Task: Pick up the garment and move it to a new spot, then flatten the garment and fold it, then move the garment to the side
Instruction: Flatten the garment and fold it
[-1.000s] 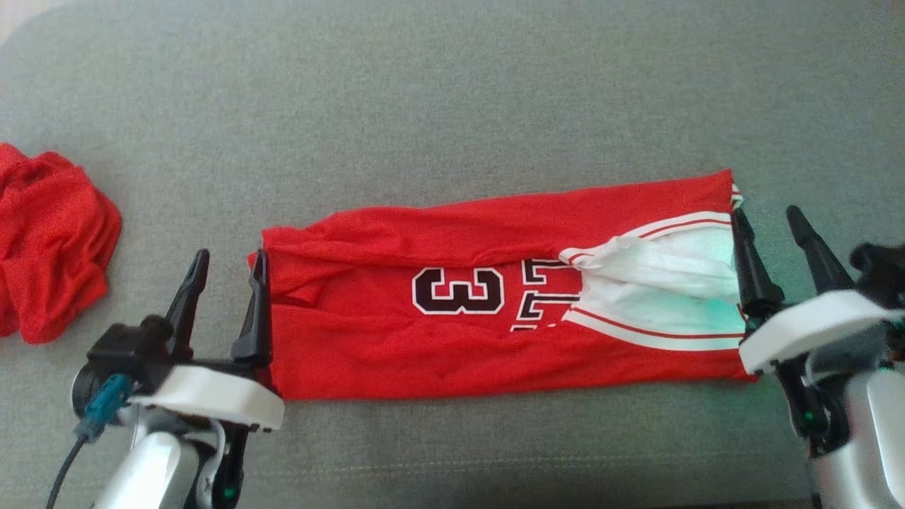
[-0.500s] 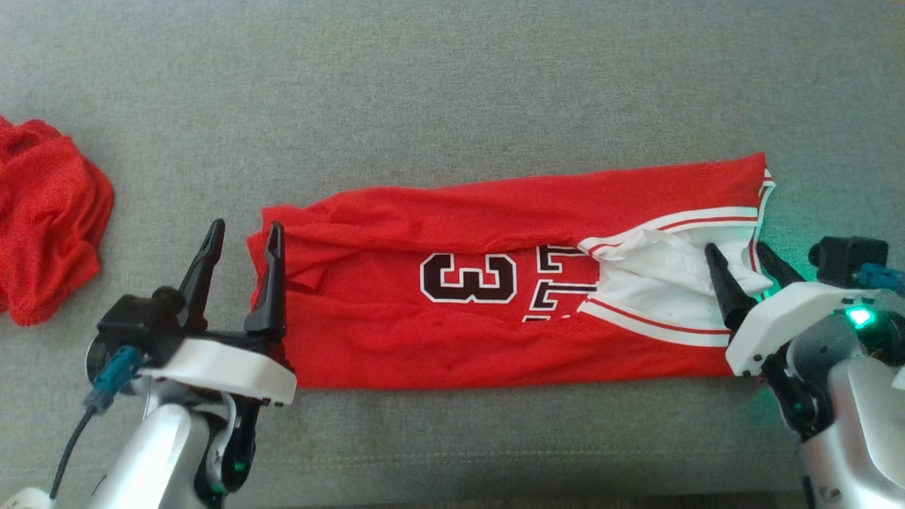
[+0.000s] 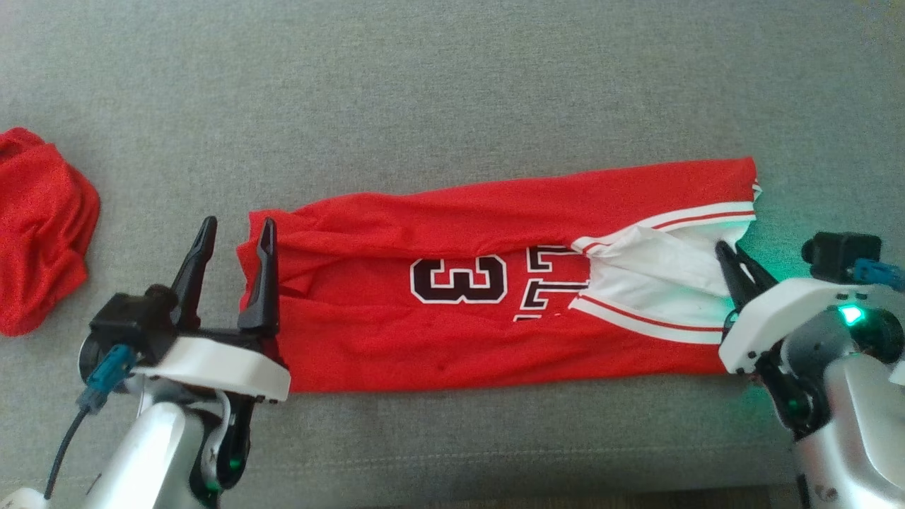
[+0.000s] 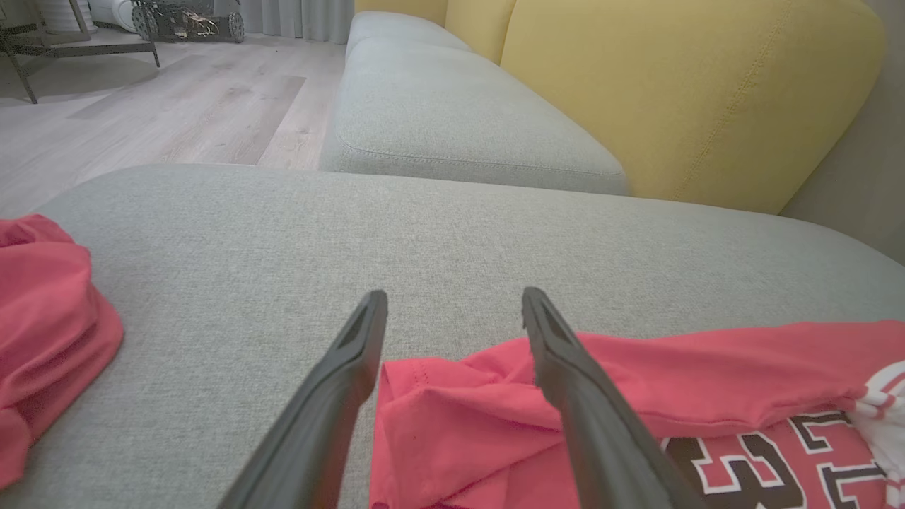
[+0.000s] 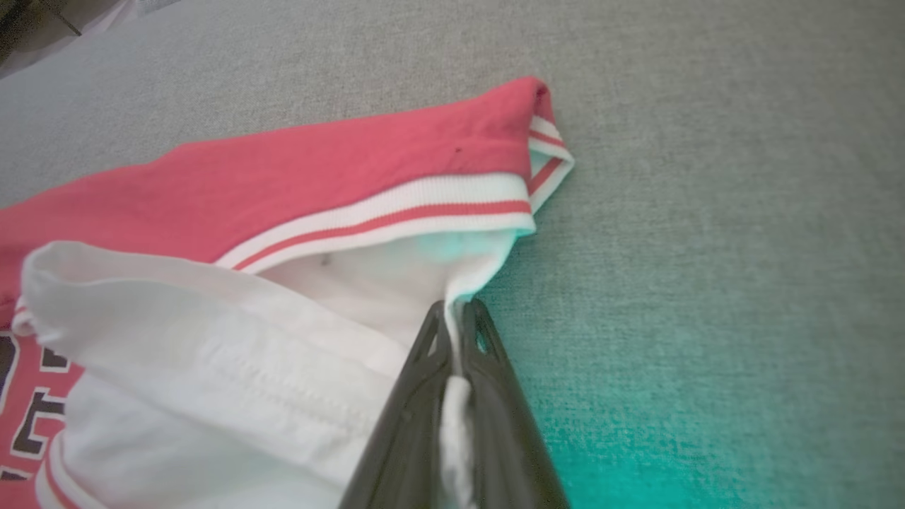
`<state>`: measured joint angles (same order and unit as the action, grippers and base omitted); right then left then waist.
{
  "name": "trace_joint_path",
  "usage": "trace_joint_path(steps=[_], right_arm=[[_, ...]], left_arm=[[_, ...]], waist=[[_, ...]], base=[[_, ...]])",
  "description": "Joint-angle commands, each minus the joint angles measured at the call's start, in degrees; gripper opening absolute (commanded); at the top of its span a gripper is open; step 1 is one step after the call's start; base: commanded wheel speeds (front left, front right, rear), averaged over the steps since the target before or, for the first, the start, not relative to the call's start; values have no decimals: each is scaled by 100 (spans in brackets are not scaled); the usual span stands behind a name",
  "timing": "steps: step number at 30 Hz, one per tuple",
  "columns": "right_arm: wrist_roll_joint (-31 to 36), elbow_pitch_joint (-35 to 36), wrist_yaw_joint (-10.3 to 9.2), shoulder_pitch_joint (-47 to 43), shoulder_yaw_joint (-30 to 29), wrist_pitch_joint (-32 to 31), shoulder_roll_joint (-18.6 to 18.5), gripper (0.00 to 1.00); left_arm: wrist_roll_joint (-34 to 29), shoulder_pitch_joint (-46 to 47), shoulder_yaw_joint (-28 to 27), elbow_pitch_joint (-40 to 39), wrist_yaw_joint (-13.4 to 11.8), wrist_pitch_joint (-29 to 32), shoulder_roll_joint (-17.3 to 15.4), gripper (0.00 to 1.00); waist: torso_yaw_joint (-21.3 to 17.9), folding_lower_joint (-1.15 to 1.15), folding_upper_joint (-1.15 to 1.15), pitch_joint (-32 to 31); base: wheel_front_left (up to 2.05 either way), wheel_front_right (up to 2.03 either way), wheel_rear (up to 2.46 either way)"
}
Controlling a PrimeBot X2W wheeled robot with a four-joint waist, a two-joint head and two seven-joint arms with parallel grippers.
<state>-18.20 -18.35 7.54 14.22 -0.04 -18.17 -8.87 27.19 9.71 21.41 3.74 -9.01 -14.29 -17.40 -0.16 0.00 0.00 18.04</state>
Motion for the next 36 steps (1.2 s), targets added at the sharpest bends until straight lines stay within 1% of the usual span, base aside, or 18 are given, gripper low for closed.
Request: trace_joint_path(steps=[1, 12, 14, 18, 21, 26, 30, 33, 36], right_arm=[[-61, 154, -5, -160, 17, 0, -135, 0], [-75, 562, -5, -498, -858, -54, -613, 0], [-50, 681, -5, -568, -1016, -78, -658, 0], [-46, 897, -5, -627, -1090, -176, -682, 0], [-27, 1308, -5, -645, -953, -321, -636, 0], [5, 2185, -5, -613, -501, -613, -556, 0], [-31, 2733, -5, -476, -23, -884, -348, 0], [-109, 2902, -5, -326, 473, -991, -84, 0], [-221, 2822, -5, -183, 1070, -986, 164, 0]], left_arm=[[-77, 200, -258, -183, 10, -68, -81, 100], [-96, 116, -337, -233, 6, -70, -27, 100], [-101, 106, -353, -230, 13, -70, -15, 100], [-105, 76, -381, -217, 27, -70, 3, 100], [-102, 44, -417, -202, 42, -70, 17, 100], [-110, -19, -440, -185, 60, -71, 49, 100], [-113, -43, -414, -162, 69, -71, 61, 100], [-106, -48, -382, -141, 83, -71, 73, 100], [-94, -37, -341, -111, 104, -71, 99, 100]], waist=[[-7, 0, 0, -4], [-83, 0, 0, -80], [-96, 0, 0, -106], [-120, 0, 0, -158], [-152, 0, 0, -229], [-179, 0, 0, -360], [-152, 0, 0, -462], [-87, 0, 0, -534], [14, 0, 0, -579]], base=[[0, 0, 0], [0, 0, 0], [0, 0, 0], [0, 0, 0], [0, 0, 0], [0, 0, 0], [0, 0, 0], [0, 0, 0], [0, 0, 0]])
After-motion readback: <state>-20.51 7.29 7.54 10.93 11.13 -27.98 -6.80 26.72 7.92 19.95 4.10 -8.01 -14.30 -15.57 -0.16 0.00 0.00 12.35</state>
